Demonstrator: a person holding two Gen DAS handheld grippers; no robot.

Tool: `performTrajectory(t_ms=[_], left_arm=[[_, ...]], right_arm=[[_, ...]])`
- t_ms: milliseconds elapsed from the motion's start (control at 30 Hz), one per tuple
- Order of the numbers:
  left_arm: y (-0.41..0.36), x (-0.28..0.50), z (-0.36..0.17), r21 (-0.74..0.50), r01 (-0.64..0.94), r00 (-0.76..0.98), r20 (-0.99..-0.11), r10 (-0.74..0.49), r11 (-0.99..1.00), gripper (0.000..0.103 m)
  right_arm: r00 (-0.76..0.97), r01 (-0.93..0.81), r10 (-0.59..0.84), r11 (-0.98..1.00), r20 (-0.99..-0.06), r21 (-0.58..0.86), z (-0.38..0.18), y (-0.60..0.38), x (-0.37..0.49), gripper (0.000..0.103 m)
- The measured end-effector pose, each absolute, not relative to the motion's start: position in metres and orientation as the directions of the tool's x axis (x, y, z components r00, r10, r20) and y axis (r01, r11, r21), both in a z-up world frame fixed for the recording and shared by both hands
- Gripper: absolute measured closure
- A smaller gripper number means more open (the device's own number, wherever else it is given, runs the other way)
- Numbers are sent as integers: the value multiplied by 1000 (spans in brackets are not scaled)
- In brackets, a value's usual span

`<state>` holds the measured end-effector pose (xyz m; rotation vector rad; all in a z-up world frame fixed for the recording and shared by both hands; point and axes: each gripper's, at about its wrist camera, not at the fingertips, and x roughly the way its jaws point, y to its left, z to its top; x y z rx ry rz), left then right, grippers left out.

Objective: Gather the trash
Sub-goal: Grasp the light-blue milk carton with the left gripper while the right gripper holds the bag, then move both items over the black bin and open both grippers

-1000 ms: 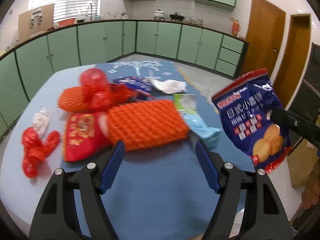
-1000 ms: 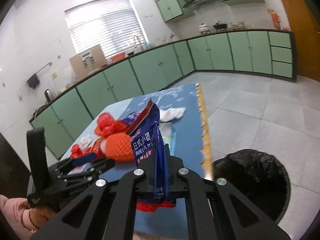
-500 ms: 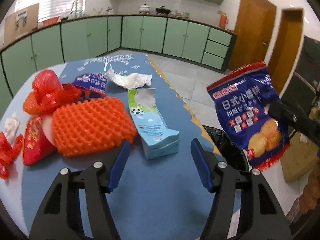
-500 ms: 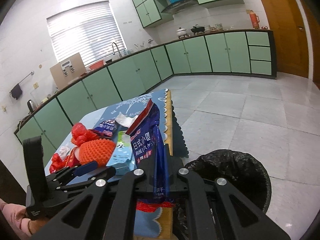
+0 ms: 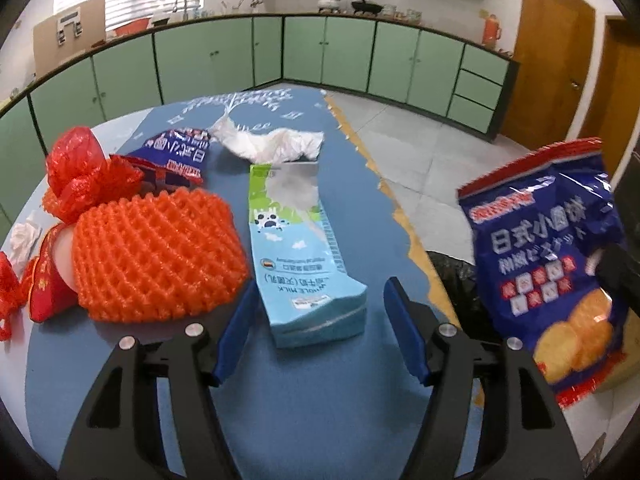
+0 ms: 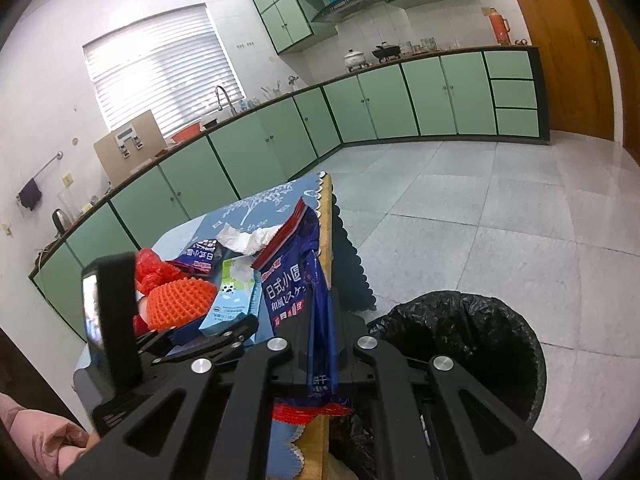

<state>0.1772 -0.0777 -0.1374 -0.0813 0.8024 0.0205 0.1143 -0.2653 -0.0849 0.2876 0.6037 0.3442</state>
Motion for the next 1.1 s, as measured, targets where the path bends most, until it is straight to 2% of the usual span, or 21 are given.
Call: performTrajectory(t_ms=[167, 200, 233, 367, 633, 867, 1100], left_arm=[[-79, 188, -143, -56, -71, 684, -730, 8, 996, 40], [-78, 188, -143, -56, -75, 684, -729, 11, 996, 42], [-78, 188, -143, -59, -78, 686, -728, 11, 995, 50], [-75, 187, -143, -65, -79, 686, -728, 7, 995, 57], [-71, 167, -127, -95, -43, 710, -703, -36, 994, 58], [-94, 155, -109, -126, 71, 730, -670, -137, 990, 58], [-131, 161, -110, -131, 174, 702, -678, -216, 976, 59]], right_arm=[[761, -224, 395, 904, -515, 364, -89, -266, 119, 97], [759, -220, 394, 905, -518, 365, -90, -266, 120, 97], [758, -218, 393, 905, -520, 366, -91, -267, 120, 97], [752, -204, 386, 907, -534, 369, -95, -267, 123, 97], [753, -164, 358, 915, -552, 369, -101, -268, 124, 97], [774, -113, 304, 930, -555, 351, -101, -282, 118, 97], [780, -6, 216, 941, -588, 337, -110, -311, 115, 97]])
